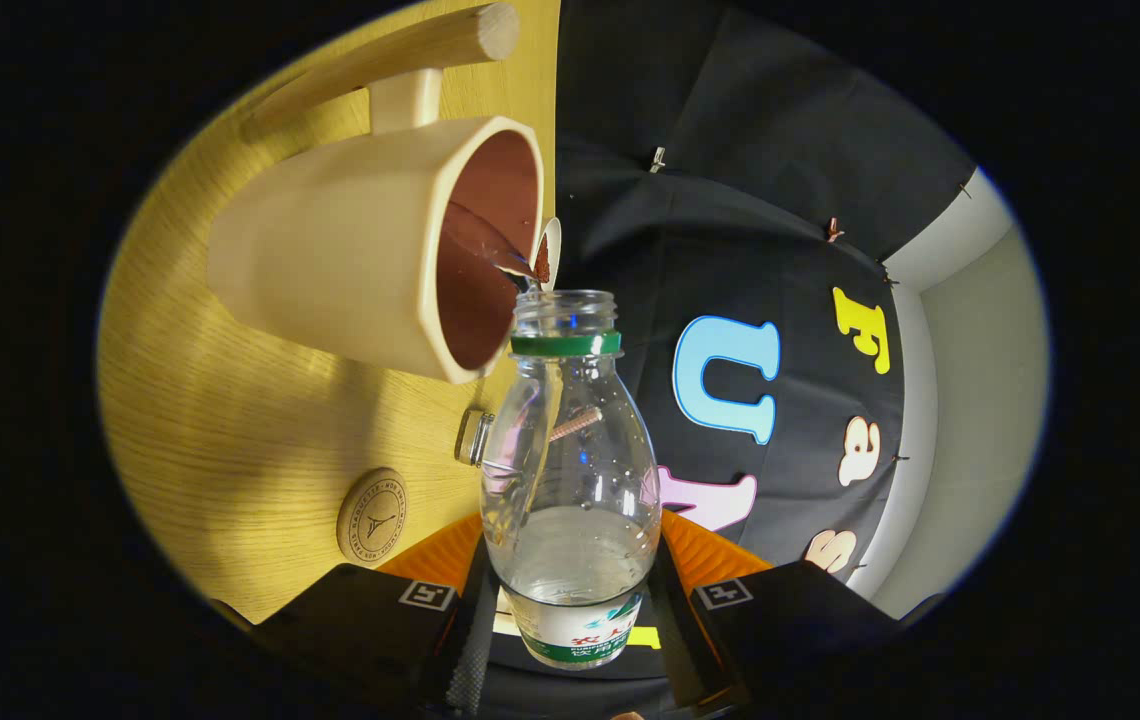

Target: Take the bottle from table, then pour the juice into the cup, finally place the bottle on the coaster

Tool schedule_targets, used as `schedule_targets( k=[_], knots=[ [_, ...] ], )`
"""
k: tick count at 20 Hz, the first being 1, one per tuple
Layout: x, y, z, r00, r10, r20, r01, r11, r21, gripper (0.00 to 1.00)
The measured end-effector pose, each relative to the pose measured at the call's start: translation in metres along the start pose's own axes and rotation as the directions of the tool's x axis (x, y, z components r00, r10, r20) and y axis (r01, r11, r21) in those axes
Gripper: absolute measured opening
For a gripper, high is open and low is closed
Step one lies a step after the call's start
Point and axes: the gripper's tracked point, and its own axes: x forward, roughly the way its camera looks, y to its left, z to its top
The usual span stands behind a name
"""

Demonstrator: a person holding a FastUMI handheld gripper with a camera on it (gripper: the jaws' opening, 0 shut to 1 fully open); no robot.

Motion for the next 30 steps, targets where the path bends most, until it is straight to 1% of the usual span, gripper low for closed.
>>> schedule_targets(
  k=[11, 16, 22, 30],
  knots=[
    [-0.001, -0.007, 0.000, 1.000, -0.020, 0.010, 0.021, 0.998, -0.059, 0.72],
    [-0.003, -0.004, 0.000, 1.000, -0.018, 0.017, 0.019, 0.998, -0.066, 0.71],
    [-0.003, -0.009, 0.003, 0.999, -0.035, 0.029, 0.038, 0.996, -0.086, 0.72],
    [-0.002, -0.011, 0.009, 0.997, -0.048, 0.054, 0.056, 0.988, -0.146, 0.71]
  ],
)
